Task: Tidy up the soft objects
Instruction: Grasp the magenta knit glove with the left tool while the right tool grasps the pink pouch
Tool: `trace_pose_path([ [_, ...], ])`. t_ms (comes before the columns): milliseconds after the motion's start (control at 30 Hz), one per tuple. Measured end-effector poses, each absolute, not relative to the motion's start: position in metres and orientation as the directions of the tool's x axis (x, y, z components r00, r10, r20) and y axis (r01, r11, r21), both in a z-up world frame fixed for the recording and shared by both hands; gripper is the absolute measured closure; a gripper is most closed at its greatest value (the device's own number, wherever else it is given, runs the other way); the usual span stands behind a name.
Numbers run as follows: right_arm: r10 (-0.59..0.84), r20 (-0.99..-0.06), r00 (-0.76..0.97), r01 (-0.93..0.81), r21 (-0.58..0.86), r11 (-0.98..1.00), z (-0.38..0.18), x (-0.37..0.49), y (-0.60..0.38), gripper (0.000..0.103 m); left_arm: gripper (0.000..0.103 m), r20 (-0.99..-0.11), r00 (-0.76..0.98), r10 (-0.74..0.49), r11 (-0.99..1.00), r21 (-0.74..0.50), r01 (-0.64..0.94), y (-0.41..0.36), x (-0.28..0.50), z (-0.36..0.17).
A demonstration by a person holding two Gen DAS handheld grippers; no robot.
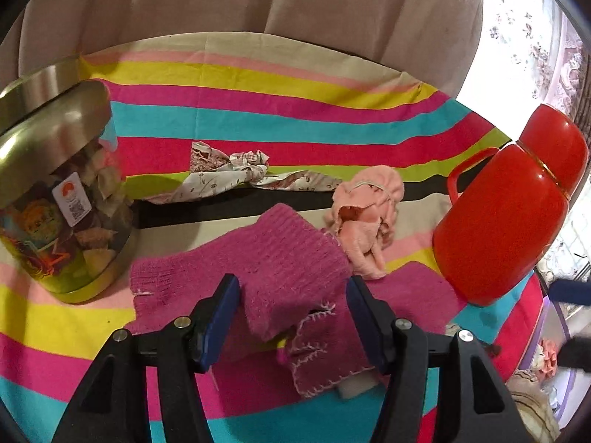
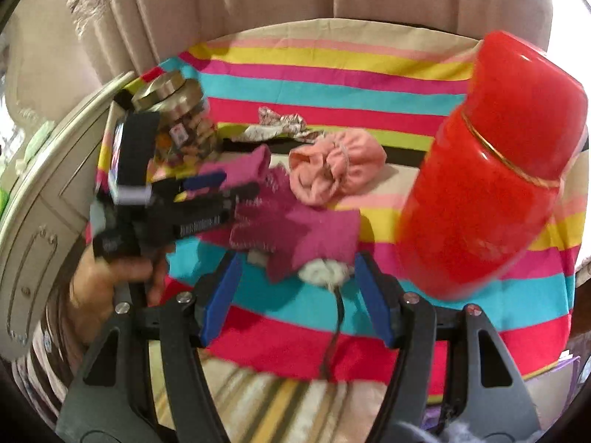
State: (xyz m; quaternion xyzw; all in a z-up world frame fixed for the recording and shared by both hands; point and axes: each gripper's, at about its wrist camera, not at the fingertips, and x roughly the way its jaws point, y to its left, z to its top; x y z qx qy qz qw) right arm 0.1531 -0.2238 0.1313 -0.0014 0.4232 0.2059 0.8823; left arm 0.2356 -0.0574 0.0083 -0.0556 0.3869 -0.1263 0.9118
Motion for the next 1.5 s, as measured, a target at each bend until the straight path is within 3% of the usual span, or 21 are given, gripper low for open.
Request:
trace_pose_path([
  [133,0.37,-0.743,0.558,-0.334,0.207,0.92,0.129,0.178,-0.209,0.036,0.062,-0.659,0.684,-0.313,0.948,-0.263,0.181,-0.047,0.236,0.011],
  [300,0.334,-0.753,0.567,-0.303,0.187,0.935,0.12,0.203,-0.193,0.036,0.071,-0.656,0.676,-0.335,0.938,-0.301,0.172,-0.039,0.238,0.007],
  [367,0.315,-0.759,0.57,-0.281,0.18,0.943,0.116,0.214,-0.19,0.036,0.087,-0.644,0.68,-0.351,0.927,-0.342,0.155,-0.032,0.238,0.006],
  [633,0.269,-0.779,0.567,-0.176,0.204,0.963,0.098,0.254,-0.184,0.035,0.09,-0.592,0.717,-0.367,0.885,-0.459,0.074,-0.001,0.239,0.005],
  [833,0.238,-0.796,0.556,-0.083,0.232,0.969,0.085,0.281,-0.183,0.031,0.09,-0.608,0.711,-0.354,0.887,-0.459,0.049,0.002,0.241,0.002],
  [933,0.203,-0.808,0.553,-0.026,0.227,0.974,0.076,0.295,-0.185,0.031,0.083,-0.631,0.694,-0.347,0.886,-0.464,0.022,0.004,0.244,-0.004],
  [1033,0.187,-0.81,0.556,0.005,0.227,0.974,0.07,0.304,-0.189,0.031,0.065,-0.651,0.678,-0.342,0.894,-0.448,0.021,0.0,0.245,-0.009],
  [1200,0.197,-0.818,0.541,0.019,0.246,0.969,0.058,0.314,-0.191,0.031,0.065,-0.664,0.663,-0.345,0.894,-0.448,0.017,-0.002,0.247,-0.016],
  [1300,0.196,-0.818,0.541,0.007,0.237,0.971,0.056,0.316,-0.188,0.038,0.074,-0.649,0.675,-0.351,0.888,-0.46,0.019,0.001,0.246,-0.014],
  [1367,0.196,-0.815,0.545,-0.006,0.23,0.973,0.055,0.317,-0.186,0.053,0.082,-0.638,0.683,-0.356,0.881,-0.472,0.018,0.003,0.245,-0.012],
  [1500,0.2,-0.809,0.552,-0.031,0.221,0.975,0.053,0.317,-0.184,0.069,0.09,-0.618,0.701,-0.357,0.877,-0.48,0.024,0.003,0.243,-0.008],
])
